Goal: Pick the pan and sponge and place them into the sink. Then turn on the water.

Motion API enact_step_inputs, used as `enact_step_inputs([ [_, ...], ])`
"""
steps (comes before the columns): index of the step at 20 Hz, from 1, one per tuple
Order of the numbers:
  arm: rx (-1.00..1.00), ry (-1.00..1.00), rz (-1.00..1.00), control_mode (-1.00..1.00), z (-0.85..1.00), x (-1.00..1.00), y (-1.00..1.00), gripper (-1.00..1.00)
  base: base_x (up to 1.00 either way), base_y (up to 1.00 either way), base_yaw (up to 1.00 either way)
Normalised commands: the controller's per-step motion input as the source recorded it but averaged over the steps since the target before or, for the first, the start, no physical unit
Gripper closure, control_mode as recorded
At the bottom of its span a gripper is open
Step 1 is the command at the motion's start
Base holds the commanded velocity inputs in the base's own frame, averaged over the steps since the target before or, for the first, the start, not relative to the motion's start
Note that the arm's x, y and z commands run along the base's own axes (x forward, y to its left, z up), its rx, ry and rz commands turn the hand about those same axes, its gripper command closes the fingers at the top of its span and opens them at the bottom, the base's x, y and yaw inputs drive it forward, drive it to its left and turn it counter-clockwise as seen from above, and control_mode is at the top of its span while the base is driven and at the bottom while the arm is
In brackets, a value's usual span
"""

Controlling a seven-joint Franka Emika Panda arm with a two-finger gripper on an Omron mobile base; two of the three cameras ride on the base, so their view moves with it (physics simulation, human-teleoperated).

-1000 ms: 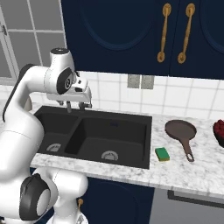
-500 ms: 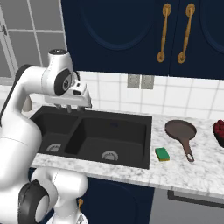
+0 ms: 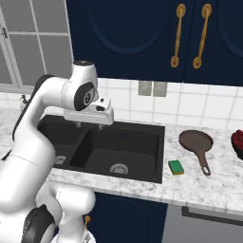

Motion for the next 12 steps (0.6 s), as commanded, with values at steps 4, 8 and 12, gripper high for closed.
enact_step_inputs([
  [4,0.00,0.03,-0.03,-1.00,-0.31,0.00,-0.90,-1.00,0.00,0.00,0.00],
  [8,0.01,0.04,-0.01,-1.00,-0.42,0.08,-0.83,-1.00,0.00,0.00,0.00],
  [12,0.07,0.00,0.00,-1.00,-0.43,0.04,-0.66,-1.00,0.00,0.00,0.00],
])
